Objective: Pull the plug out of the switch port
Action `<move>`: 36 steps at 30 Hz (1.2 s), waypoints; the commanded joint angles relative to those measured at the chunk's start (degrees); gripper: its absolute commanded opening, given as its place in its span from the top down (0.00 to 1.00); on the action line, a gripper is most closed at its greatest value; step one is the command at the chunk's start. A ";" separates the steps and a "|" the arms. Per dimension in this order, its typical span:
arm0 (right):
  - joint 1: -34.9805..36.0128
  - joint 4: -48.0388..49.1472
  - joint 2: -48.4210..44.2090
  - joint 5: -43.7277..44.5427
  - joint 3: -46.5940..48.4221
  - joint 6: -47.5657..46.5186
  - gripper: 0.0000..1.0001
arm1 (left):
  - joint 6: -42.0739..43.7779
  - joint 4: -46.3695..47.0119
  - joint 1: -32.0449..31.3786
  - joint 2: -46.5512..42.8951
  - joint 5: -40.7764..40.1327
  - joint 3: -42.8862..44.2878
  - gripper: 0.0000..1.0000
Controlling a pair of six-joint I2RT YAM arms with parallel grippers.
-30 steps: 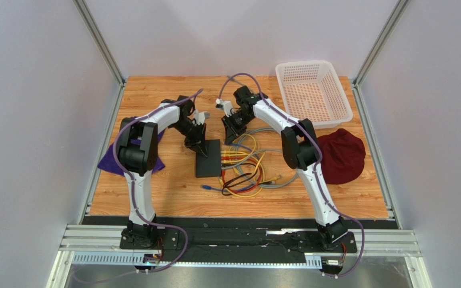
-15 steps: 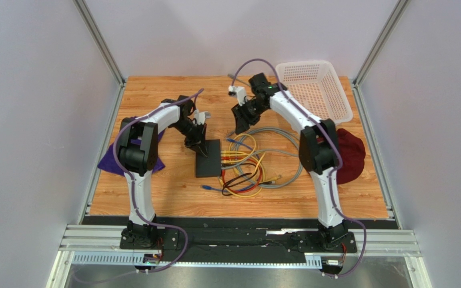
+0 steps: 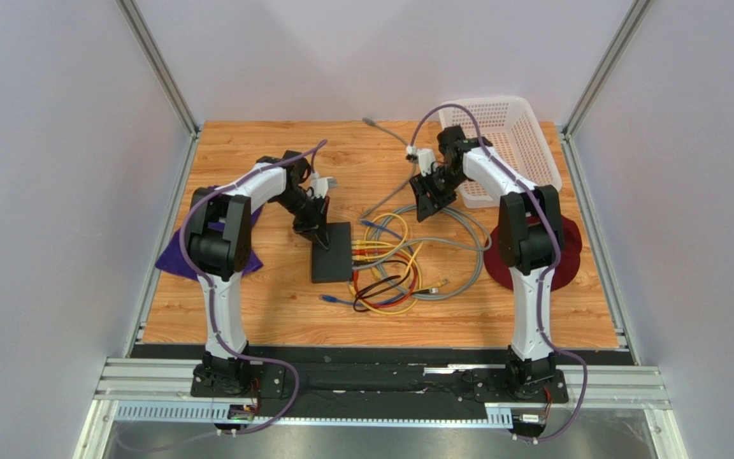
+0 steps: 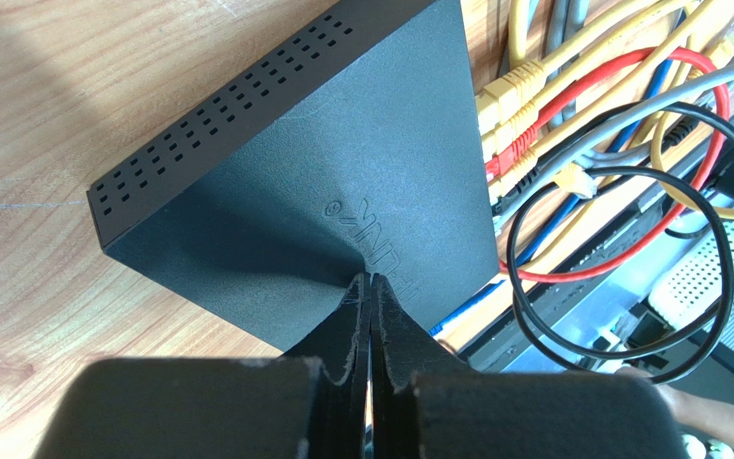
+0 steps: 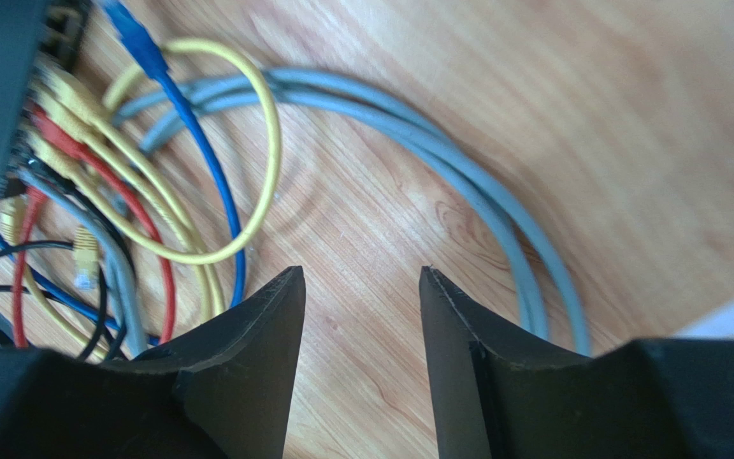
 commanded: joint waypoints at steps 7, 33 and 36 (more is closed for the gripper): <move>4.51 0.99 -4.51 -0.02 -12.03 -5.88 0.46 | 2.85 1.02 -0.59 -1.42 -3.32 -0.12 1.00; 12.77 14.34 -4.25 18.85 -20.65 3.61 0.60 | 4.87 0.14 -3.23 -3.36 -6.22 -1.44 1.00; 12.77 15.31 -4.33 23.17 -22.06 1.77 0.67 | 4.70 0.14 -3.23 -3.27 -5.96 -1.26 1.00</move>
